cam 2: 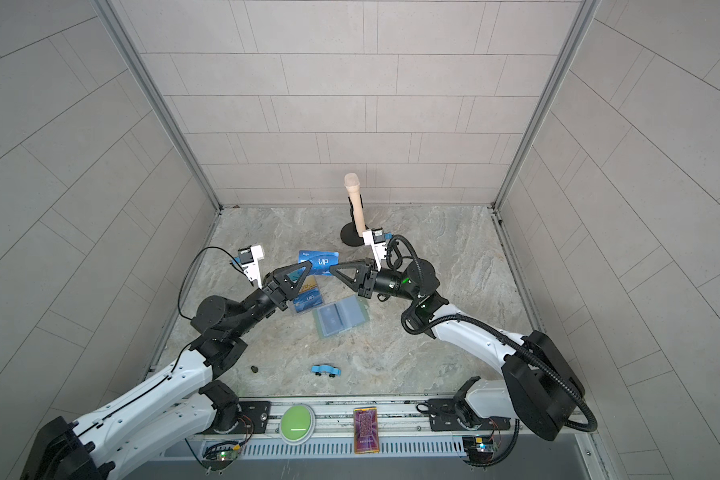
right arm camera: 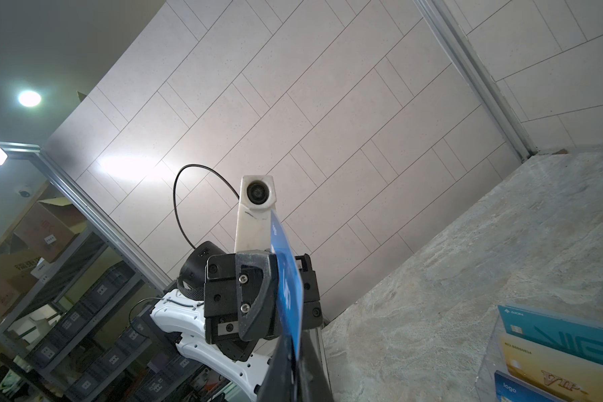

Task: Take the credit cards out of the card holder

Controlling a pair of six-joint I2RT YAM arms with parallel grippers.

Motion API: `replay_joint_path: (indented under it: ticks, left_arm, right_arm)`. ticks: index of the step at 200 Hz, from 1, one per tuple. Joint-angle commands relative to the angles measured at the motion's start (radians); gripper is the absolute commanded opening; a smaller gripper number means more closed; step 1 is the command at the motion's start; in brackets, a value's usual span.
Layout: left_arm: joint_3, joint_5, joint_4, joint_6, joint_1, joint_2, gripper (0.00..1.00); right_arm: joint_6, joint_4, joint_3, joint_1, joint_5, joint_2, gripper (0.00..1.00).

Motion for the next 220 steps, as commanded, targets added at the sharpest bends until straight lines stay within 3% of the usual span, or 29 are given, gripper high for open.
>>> replay_joint_path:
  ticks: [1,24,66,112,164,220]
  left_arm:
    - [-0.012,0.01,0.044,-0.009,-0.001,-0.011,0.0]
    - [-0.011,0.012,0.039,-0.009,-0.001,-0.012,0.05]
    - [-0.011,-0.017,-0.095,0.056,-0.001,-0.084,0.34]
    - [0.032,-0.086,-0.455,0.189,0.007,-0.219,0.65]
    - [0.236,-0.186,-1.034,0.384,0.053,-0.237,0.75]
    - [0.43,0.039,-1.298,0.637,0.065,-0.158,0.79]
  right_arm:
    - [0.011,0.06,0.02,0.008,-0.002,-0.001,0.06]
    - [0.011,0.061,0.019,0.007,-0.01,0.002,0.03]
    - [-0.008,0.036,0.009,0.006,-0.013,-0.012,0.0]
    - [-0.112,-0.14,0.014,-0.011,-0.024,-0.063,0.0]
    - [-0.506,-0.745,0.11,-0.039,-0.007,-0.186,0.0]
    - [-0.816,-1.147,0.194,-0.046,-0.099,-0.192,0.0]
